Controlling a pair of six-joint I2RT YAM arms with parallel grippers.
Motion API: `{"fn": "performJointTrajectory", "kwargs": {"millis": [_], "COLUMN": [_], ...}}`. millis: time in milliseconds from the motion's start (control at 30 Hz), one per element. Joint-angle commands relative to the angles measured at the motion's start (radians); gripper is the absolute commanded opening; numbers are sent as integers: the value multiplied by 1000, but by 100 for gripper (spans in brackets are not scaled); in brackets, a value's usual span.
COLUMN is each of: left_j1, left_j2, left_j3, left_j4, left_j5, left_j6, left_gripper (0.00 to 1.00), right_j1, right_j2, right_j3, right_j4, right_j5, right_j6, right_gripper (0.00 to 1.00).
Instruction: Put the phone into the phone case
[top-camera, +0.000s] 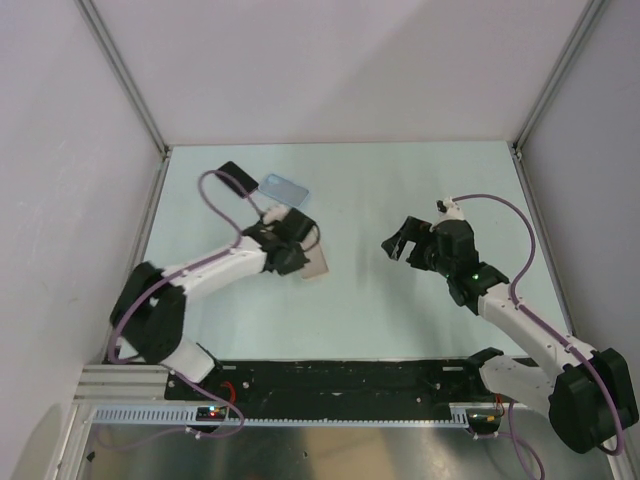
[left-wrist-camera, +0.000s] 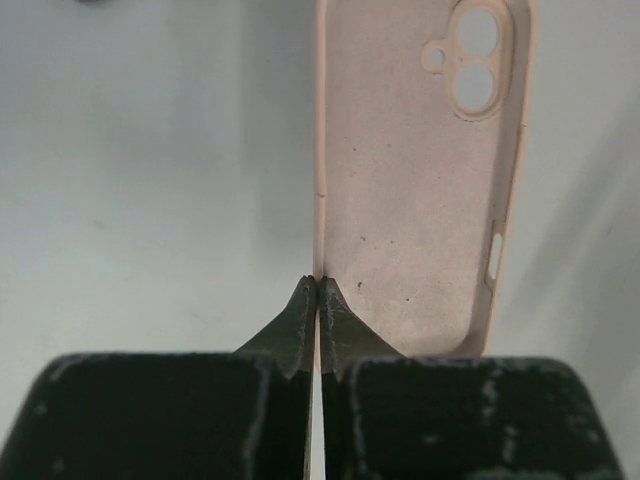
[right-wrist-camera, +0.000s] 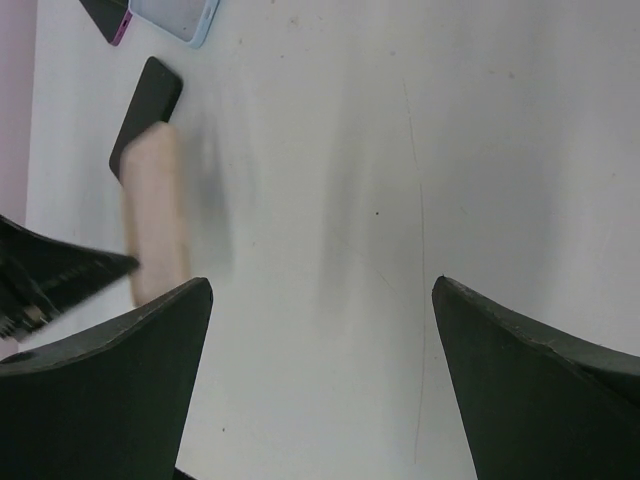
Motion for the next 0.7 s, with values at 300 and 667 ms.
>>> {"fn": "performJointTrajectory", "kwargs": {"millis": [300,667], "left_j1": [-307,-212], "left_j2": [310,148], "left_j3": [245,218], "left_j4": [5,16], "left_j5": [15,-97], "left_j6": [-91,248], "left_gripper": [3,90], "right_j1": [-19,-22], "right_j2": [12,-21], "right_j3": [21,20], "right_j4": [-11,-28], "right_j5": [35,33], "right_j6": [-22,-39], "right_gripper": [97,97]}}
